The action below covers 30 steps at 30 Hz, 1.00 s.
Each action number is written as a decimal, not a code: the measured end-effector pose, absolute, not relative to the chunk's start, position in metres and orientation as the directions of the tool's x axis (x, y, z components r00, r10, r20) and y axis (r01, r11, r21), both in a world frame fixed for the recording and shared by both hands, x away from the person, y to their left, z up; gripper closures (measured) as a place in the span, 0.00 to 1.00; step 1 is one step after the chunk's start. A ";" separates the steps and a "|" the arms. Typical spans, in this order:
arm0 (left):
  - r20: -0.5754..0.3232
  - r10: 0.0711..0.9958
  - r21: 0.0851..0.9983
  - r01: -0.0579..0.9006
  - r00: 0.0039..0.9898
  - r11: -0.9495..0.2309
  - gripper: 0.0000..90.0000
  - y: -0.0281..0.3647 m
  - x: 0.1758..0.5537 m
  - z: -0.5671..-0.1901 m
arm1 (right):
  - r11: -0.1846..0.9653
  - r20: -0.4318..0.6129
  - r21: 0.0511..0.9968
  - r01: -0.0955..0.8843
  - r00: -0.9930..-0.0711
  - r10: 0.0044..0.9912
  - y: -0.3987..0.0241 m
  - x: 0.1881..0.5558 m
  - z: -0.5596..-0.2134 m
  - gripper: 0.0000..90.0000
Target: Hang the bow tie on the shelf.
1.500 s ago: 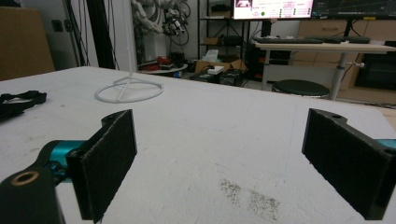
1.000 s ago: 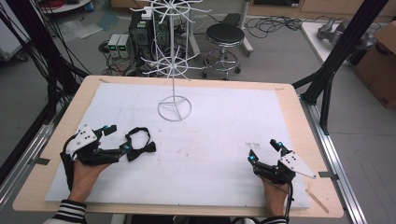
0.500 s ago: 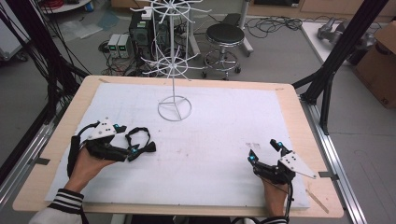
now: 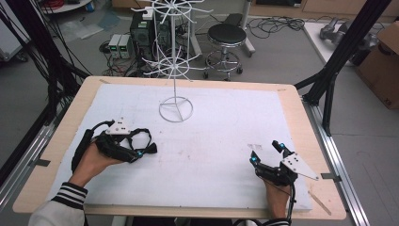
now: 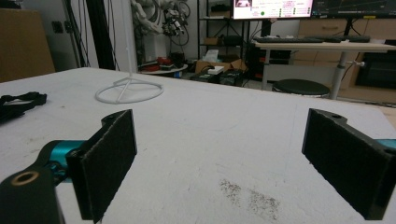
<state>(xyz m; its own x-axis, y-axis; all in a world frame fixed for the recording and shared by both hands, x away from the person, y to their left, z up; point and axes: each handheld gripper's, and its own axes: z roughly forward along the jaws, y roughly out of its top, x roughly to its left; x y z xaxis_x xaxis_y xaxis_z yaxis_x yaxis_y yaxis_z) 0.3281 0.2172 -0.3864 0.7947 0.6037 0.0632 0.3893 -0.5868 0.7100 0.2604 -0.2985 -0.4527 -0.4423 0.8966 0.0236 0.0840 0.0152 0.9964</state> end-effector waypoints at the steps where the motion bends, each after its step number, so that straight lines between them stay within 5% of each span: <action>1: 0.070 0.613 0.688 0.407 0.787 -0.601 0.27 0.216 0.329 -0.389 | 0.015 0.024 0.996 0.084 -0.443 0.896 -0.298 0.260 -0.453 0.10; 7: 0.070 0.618 0.667 0.424 0.783 -0.613 0.29 0.213 0.335 -0.393 | 0.013 0.026 0.996 0.084 -0.443 0.896 -0.299 0.260 -0.453 0.10; 11: 0.051 0.593 0.656 0.421 0.804 -0.626 0.44 0.211 0.336 -0.396 | 0.014 0.025 0.996 0.085 -0.442 0.897 -0.298 0.260 -0.453 0.10; 21: 0.049 0.575 0.580 0.445 0.816 -0.682 0.58 0.198 0.344 -0.398 | 0.014 0.026 0.996 0.085 -0.443 0.896 -0.299 0.260 -0.453 0.10; 30: 0.048 0.581 0.508 0.481 0.812 -0.714 0.64 0.191 0.349 -0.402 | 0.013 0.027 0.996 0.086 -0.443 0.896 -0.299 0.260 -0.453 0.10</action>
